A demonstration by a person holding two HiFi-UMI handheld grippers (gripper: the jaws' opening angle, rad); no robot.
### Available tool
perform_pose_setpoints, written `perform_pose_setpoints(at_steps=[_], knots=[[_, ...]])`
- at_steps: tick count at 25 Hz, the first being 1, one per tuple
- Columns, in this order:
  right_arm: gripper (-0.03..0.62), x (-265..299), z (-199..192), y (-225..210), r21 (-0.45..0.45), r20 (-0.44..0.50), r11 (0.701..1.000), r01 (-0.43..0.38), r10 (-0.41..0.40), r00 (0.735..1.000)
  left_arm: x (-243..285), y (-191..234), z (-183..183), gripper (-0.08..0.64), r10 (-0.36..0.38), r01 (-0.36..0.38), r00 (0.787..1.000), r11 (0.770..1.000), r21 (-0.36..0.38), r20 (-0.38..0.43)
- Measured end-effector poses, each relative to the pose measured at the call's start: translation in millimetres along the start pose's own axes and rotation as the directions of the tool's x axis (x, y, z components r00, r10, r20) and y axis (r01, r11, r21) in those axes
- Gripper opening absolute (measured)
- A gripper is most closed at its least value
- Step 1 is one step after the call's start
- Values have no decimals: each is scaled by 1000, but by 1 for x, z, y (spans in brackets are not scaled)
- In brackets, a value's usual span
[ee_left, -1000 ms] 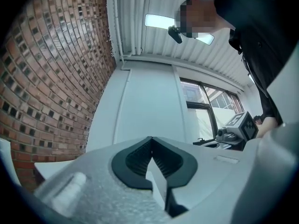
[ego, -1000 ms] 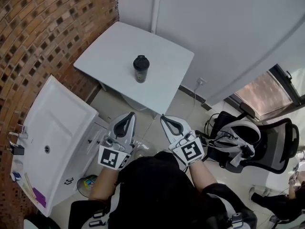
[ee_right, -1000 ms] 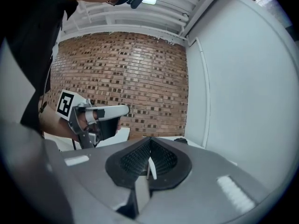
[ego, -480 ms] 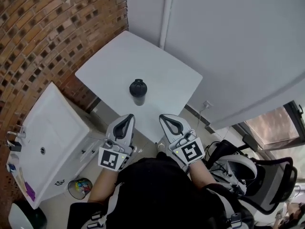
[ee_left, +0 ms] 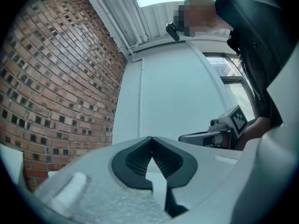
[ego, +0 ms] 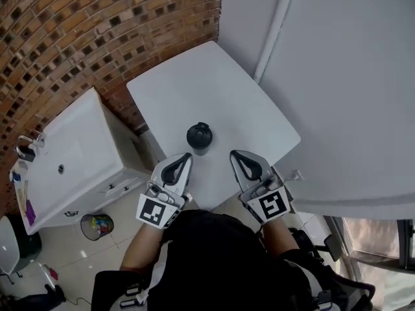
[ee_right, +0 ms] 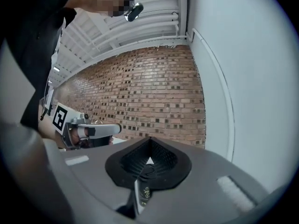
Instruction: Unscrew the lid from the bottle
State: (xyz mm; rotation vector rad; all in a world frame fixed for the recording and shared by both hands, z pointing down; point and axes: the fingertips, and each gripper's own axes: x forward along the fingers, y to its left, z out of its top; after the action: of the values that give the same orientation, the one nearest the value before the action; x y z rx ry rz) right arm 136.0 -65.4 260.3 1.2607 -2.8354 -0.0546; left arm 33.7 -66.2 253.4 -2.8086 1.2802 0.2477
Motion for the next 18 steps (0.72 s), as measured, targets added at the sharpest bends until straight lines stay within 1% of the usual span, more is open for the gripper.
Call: perform_pose_setpoints(at_steps=[3, 6, 9, 12, 14, 16, 18], knots=[[3, 12, -3, -10, 23, 8, 999, -45, 45, 999, 4, 7, -7, 2, 46, -46, 998, 999, -12, -41], [3, 26, -18, -12, 51, -24, 996, -76, 77, 997, -4, 15, -17, 2, 85, -87, 994, 995, -38, -63], [3, 38, -29, -6, 54, -57, 994, -99, 102, 993, -16, 27, -28, 2, 112, -118, 990, 991, -70, -82], [3, 52, -29, -4, 34, -84, 994, -104, 107, 991, -20, 41, -24, 2, 102, -108, 992, 991, -80, -68], [3, 62, -23, 0, 18, -70, 994, -110, 111, 991, -22, 52, -22, 2, 102, -107, 993, 992, -74, -61], [3, 66, -16, 3, 0, -57, 994, -111, 111, 992, -23, 57, -27, 2, 99, -105, 992, 992, -74, -72], [3, 68, -10, 2, -7, -54, 995, -96, 96, 994, -20, 60, -32, 2, 88, -95, 992, 993, -74, -85]])
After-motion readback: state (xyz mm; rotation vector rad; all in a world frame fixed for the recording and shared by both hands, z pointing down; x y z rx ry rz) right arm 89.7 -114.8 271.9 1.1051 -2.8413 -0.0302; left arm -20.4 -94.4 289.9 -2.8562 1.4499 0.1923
